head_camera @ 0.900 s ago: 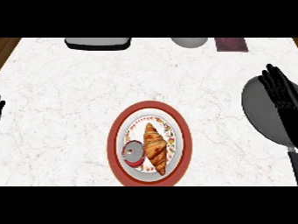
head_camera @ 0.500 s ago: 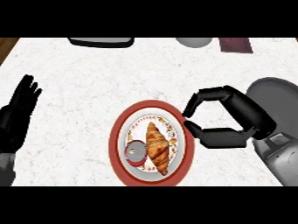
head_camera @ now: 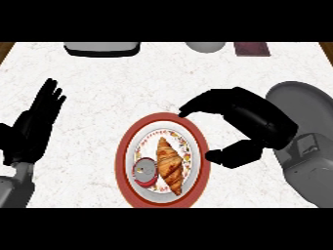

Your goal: Pick the croissant from the plate and place it in the pan

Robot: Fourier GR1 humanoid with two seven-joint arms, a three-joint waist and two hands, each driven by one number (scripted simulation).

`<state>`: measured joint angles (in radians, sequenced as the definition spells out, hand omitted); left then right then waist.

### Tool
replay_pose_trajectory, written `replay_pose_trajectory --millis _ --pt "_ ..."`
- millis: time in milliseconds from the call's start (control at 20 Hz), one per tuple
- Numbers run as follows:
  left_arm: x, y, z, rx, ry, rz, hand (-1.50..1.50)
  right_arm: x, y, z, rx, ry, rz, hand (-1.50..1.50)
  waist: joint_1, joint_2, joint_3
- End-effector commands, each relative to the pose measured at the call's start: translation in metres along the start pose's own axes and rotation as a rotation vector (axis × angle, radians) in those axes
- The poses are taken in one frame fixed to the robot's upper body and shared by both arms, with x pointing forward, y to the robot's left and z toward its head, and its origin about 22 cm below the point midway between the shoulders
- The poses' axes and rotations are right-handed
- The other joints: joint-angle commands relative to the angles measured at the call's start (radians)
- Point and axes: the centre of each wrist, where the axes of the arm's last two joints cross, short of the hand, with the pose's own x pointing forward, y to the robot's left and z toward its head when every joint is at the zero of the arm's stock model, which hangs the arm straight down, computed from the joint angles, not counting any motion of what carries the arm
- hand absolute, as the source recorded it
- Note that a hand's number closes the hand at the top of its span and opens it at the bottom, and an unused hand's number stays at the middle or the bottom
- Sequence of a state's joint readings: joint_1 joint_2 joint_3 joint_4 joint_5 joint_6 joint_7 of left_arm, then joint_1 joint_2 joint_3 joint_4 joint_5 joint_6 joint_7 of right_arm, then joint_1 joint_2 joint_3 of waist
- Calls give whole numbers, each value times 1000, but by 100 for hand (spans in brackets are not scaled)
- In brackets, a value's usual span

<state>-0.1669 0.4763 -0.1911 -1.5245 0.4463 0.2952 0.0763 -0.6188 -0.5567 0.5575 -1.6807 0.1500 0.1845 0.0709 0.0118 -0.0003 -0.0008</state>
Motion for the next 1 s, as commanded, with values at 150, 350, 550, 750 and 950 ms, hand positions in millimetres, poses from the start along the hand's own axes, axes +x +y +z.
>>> replay_pose_trajectory --millis 150,350,550,750,950 --pt "22 -14 -21 6 9 -5 0 48 -1 -51 150 -52 219 -150 0 3 0" --pt "4 -9 -6 -8 0 -7 0 78 -2 -73 292 -6 342 -150 4 0 -1" --pt "21 -29 -12 -7 -1 12 0 100 28 -99 376 30 491 -150 3 0 0" --pt "6 -27 0 4 -4 0 0 107 61 -130 506 110 579 -150 19 2 -1" --pt "-1 -17 -1 8 6 8 0 104 61 -130 726 206 652 -150 -3 -1 -1"
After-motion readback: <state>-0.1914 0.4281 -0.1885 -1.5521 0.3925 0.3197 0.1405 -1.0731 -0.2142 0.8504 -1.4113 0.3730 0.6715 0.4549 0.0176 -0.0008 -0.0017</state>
